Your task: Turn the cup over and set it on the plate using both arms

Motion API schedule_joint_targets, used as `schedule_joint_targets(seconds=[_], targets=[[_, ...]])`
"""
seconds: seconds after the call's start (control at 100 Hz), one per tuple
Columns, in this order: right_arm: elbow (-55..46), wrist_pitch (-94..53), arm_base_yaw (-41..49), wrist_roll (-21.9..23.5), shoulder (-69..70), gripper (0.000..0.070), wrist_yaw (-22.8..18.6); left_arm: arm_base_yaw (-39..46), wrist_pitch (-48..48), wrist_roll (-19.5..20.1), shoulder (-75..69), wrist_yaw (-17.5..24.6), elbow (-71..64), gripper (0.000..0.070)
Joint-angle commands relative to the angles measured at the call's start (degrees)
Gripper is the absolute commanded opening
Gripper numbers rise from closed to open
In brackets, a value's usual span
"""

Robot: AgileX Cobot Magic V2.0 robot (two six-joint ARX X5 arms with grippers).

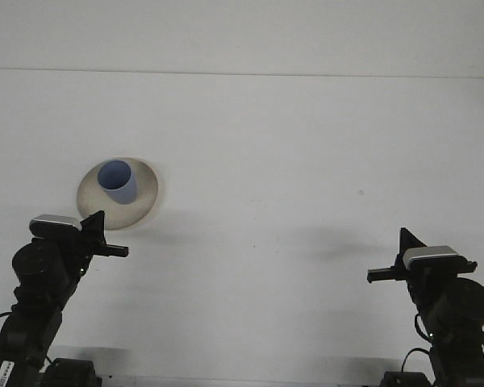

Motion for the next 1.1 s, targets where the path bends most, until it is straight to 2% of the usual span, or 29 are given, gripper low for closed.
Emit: schedule_joint_targets(seconds=[0.0, 0.83, 1.09], targets=[[0.7, 0.6, 0.0, 0.4, 0.2, 0.0000, 0.0, -0.2, 1.0, 0.5, 0.2, 0.2, 0.6, 0.0011], [0.7, 0.6, 0.0, 0.4, 0.2, 0.0000, 0.0, -0.3, 1.4, 0.5, -1.1, 0.1, 0.6, 0.0012], [0.7, 0.6, 0.0, 0.4, 0.2, 0.0000, 0.0, -0.2, 8.7, 0.7, -7.7, 0.1, -3.1, 0.0011]])
